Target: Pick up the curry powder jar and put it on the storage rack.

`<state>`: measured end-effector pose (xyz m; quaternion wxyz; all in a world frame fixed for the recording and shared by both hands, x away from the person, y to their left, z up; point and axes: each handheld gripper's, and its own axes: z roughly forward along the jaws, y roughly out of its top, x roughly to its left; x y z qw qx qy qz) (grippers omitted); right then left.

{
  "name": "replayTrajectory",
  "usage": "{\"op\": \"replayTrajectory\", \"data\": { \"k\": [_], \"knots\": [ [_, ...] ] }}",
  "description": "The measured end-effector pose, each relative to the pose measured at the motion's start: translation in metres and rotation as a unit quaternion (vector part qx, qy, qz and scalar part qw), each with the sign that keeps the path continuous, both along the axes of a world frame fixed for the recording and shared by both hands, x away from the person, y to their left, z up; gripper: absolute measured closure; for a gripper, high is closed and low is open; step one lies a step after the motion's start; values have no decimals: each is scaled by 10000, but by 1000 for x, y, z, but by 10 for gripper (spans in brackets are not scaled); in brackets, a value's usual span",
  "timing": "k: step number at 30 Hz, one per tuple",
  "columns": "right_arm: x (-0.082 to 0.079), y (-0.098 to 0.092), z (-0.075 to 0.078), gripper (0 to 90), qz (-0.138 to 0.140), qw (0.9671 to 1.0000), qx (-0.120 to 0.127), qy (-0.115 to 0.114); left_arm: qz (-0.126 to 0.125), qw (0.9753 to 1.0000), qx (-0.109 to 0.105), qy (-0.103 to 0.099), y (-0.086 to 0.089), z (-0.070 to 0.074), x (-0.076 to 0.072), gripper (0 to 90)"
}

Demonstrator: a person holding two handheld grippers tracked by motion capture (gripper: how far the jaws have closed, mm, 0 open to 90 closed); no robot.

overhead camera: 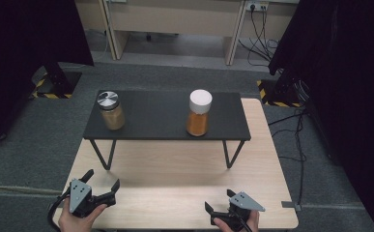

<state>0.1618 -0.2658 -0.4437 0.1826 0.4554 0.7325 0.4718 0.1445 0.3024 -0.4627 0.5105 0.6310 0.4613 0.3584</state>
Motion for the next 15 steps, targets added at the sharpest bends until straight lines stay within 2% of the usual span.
{"op": "replayTrajectory", "data": {
  "k": [15],
  "knots": [
    [-2,1,0,39,19,10000,33,-16,-14,10000,-26,-33,0,1,-1,21]
  ]
}}
